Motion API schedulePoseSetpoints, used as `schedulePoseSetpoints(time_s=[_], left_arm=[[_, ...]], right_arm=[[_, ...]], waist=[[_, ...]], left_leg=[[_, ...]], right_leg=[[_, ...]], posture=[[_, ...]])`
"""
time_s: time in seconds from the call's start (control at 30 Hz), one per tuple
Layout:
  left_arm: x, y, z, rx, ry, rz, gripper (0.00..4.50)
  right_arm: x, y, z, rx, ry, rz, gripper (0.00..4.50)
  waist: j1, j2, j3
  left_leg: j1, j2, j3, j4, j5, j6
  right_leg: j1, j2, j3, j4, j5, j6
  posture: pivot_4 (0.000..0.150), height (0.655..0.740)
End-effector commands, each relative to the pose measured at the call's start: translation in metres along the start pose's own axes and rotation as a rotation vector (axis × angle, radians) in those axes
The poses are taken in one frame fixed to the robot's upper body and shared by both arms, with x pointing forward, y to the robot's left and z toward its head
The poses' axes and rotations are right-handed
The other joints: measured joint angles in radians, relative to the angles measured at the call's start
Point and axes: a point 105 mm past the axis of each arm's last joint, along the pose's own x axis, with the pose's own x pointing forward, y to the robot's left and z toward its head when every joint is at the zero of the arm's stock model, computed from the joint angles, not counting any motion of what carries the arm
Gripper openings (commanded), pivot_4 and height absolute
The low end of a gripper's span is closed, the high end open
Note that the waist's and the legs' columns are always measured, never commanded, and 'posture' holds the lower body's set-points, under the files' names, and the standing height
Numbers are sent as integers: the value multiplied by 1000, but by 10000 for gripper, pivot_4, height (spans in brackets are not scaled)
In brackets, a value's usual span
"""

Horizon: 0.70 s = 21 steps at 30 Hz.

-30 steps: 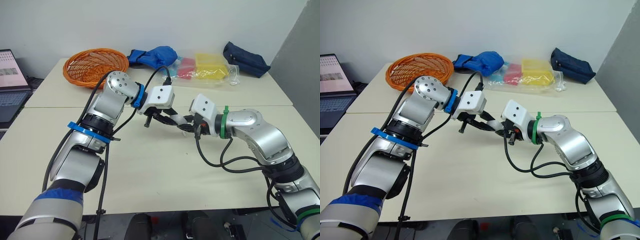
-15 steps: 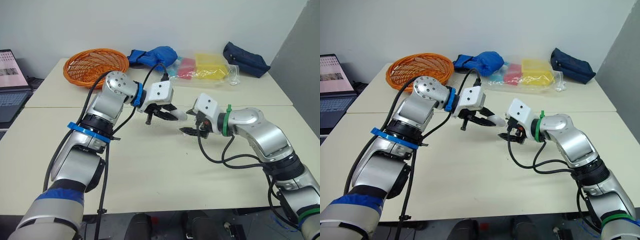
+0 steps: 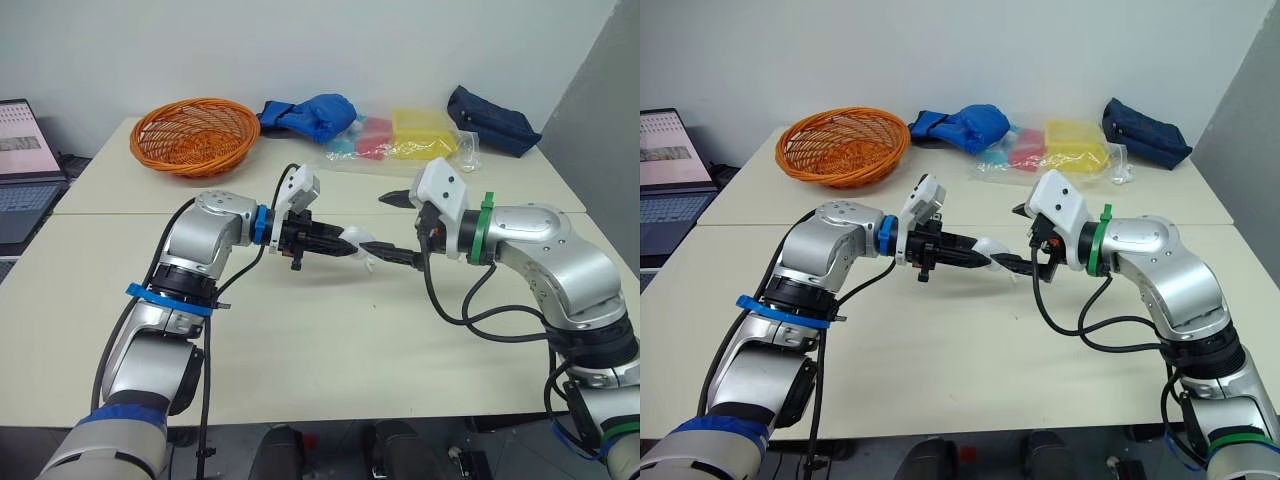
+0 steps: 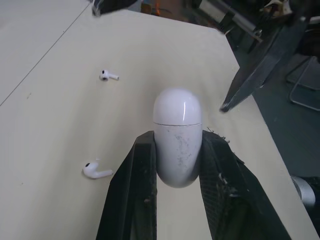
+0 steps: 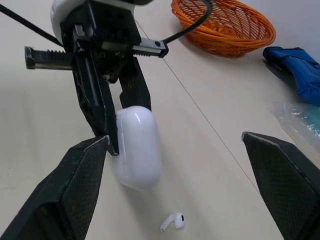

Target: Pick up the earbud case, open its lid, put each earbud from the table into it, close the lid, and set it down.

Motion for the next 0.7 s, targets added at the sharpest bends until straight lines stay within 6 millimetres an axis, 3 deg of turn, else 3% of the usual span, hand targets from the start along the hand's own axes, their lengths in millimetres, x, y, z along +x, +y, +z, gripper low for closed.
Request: schedulePoseSetpoints(time_s=[0.03,0.43,0.7], left_arm=[[-2,-3,18,41,-39,2,7626],[-4,-12,13,62,-10,-30,7626],[-2,-12,11,58,-7,-28,7626]], right_arm=[[-3,-6,7,-40,-2,-26,44730],[-4,-27,0,-29,19,-122,44730],[-8,-43,7,0,-13,-197,44730]], waist=[[0,0,0],[0,0,0],[2,0,0]], left_leg=[[0,0,0,0,0,0],[0,0,0,-1,0,0],[0,0,0,-1,0,0]], right_leg=[[0,0,0,0,0,0],[-1,0,0,0,0,0],[-1,0,0,0,0,0]], posture=[[1500,7400],[1500,7400],[1500,7400]])
